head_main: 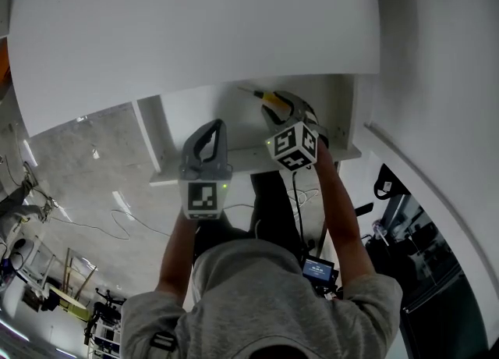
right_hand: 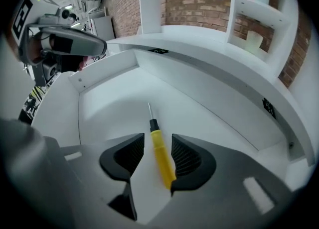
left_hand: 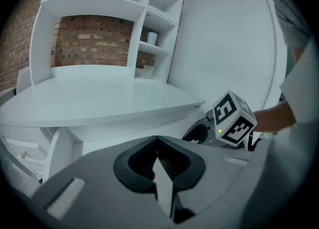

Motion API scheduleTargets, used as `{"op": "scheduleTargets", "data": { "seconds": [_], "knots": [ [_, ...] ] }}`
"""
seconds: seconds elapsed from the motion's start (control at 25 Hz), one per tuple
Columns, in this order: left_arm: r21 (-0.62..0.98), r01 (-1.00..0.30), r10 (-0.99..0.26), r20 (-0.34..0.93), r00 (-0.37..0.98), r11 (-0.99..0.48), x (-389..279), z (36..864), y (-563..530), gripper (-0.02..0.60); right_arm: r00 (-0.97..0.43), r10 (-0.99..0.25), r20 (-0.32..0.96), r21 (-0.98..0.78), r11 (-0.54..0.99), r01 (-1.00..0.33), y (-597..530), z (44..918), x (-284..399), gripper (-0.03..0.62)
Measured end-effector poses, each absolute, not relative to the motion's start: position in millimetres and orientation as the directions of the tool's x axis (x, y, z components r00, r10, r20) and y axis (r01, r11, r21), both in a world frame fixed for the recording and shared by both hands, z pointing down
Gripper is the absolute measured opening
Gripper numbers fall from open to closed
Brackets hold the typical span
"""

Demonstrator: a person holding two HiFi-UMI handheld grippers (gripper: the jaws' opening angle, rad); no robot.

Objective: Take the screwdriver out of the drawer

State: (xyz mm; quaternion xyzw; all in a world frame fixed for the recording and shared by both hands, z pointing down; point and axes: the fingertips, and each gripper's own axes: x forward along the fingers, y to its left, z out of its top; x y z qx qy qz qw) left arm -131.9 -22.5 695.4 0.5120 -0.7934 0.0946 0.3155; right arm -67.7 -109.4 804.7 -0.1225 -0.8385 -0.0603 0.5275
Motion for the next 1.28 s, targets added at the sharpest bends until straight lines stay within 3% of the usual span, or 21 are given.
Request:
{"op": "scheduleTargets", "data": {
  "seconds": [0.84, 1.28],
  "knots": [
    [0.171, -0.843, -0.738, 0.590, -0.327, 0.510, -140.1, 694.3, -13.5, 0.012, -0.313, 0.126, 0.941, -0.009, 0.936, 0.351, -105.9, 825.0, -64.4, 0.086],
    [0.156, -0.848, -0.738, 0.586, -0.333, 0.506, -141.6, 691.4, -11.1, 0.012, -0.308, 0.129, 0.943, -0.010, 0.933, 0.360, -105.2, 826.1, -64.3, 0.080]
  ]
}}
